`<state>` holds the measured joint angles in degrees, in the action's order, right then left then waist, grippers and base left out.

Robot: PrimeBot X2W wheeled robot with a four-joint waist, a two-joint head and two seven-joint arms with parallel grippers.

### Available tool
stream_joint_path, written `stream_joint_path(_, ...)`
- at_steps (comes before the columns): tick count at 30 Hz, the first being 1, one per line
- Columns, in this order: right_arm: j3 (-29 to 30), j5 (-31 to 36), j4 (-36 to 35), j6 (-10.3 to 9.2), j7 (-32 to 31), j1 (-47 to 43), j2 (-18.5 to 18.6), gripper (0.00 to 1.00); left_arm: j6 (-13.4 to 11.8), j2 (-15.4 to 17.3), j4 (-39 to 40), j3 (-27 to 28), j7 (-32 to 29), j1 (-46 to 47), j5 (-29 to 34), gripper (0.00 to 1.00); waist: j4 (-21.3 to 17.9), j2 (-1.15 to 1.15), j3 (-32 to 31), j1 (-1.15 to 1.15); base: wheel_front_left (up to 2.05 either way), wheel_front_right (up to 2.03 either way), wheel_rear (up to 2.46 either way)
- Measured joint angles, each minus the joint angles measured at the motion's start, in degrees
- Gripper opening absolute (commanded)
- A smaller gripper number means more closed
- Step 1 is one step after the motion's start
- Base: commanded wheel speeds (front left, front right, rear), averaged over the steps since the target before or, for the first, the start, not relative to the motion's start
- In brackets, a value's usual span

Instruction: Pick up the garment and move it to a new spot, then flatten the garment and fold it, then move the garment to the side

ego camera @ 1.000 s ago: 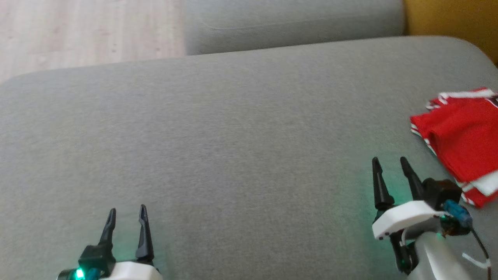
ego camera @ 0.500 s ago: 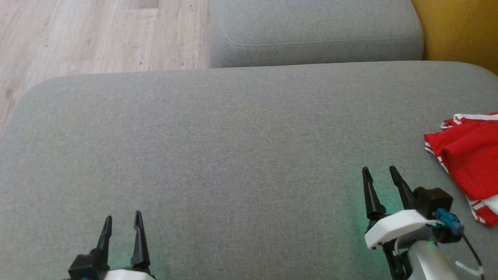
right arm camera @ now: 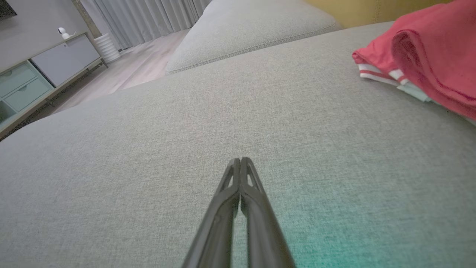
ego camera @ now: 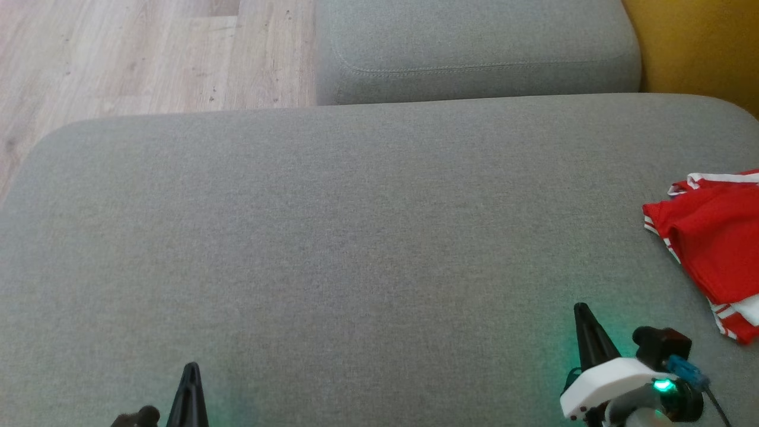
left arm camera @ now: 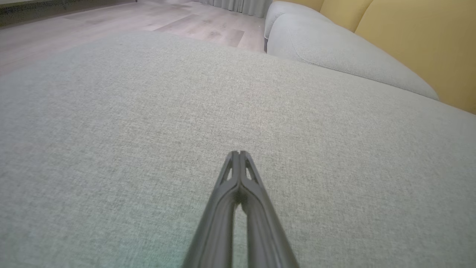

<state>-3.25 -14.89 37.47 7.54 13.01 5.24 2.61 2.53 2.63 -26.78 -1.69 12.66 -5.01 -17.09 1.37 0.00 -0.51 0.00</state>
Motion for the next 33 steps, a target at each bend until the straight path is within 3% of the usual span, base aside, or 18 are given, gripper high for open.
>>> stream_joint_path(33,3.0,-21.5,-5.9,0.00,-5.2,0.0,0.0,0.00,1.1,0.0,3.1,1.6,-5.1,1.5,-20.9,0.00,-0.4,0.00,0.2,0.00,0.00,0.00,0.00)
